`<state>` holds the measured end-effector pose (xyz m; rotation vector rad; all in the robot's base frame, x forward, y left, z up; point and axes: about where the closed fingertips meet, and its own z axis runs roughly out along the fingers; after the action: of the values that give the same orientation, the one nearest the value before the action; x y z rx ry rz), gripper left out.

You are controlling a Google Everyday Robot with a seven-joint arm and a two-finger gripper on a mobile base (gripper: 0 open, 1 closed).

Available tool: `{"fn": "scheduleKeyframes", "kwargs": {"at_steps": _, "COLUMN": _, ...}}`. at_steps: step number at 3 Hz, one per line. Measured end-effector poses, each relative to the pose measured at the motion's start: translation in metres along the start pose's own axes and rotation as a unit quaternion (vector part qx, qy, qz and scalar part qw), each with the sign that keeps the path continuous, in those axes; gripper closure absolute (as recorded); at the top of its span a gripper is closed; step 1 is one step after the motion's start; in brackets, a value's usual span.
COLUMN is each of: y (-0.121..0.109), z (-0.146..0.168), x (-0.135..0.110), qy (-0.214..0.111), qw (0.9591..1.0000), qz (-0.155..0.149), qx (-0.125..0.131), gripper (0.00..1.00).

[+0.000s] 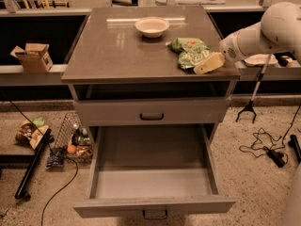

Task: Place green jalapeno chip bag into middle drawer

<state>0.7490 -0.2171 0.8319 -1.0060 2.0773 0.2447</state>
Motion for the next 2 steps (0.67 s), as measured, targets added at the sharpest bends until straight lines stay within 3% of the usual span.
{"fn": "scheduleKeyframes", "kwargs": {"at_steps": 2, "y": -0.0078, "z": 0.0037, "x": 0.0037, "qy": -0.001, "qw": 0.9999, "qz": 0.013, "qx": 0.007, "gripper": 0.53}}
